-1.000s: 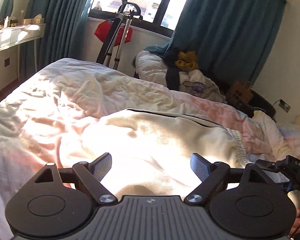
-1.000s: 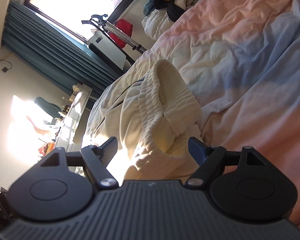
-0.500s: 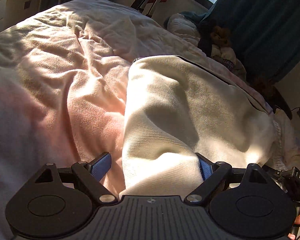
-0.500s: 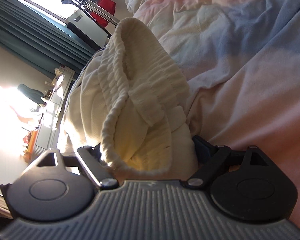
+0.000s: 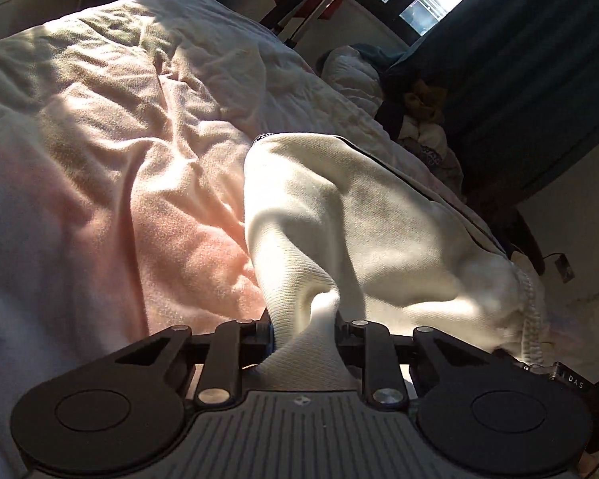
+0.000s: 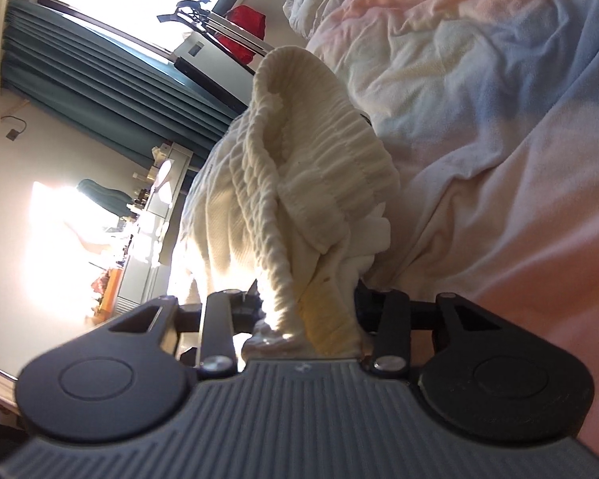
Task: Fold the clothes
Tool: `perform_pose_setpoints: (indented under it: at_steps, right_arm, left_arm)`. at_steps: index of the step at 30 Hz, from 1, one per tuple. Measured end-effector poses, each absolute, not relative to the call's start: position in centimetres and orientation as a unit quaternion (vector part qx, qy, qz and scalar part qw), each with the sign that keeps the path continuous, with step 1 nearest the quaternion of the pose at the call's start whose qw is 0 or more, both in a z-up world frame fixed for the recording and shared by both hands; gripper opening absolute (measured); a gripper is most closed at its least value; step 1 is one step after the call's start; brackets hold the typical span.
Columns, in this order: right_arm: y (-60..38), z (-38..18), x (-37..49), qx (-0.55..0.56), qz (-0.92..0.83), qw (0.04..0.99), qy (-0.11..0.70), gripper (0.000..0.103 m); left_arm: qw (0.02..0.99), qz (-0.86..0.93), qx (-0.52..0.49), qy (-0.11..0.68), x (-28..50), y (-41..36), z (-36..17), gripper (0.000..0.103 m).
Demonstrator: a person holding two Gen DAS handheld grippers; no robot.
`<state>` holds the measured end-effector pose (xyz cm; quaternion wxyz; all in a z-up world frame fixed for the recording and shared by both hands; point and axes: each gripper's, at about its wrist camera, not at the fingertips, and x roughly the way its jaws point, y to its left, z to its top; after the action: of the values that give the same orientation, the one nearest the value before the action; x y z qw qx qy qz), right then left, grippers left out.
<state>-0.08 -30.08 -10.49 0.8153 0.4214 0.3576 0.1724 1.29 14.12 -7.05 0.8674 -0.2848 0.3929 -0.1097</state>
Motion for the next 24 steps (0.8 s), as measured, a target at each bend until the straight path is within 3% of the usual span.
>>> perform_pose_setpoints:
  at_steps: [14, 24]
  right_arm:
    - [-36.2, -4.7, -7.0, 0.477, 0.187, 0.818, 0.263, 0.04]
    - [-47.7, -0.4, -17.1, 0.48, 0.12, 0.851, 0.176, 0.04]
  left_arm:
    - [0.864, -0.174, -0.292, 0.371, -2.7, 8.0, -1.5, 0.021]
    - [0.844, -0.305, -0.244, 0.368, -3.5, -7.1, 2.0, 0.021]
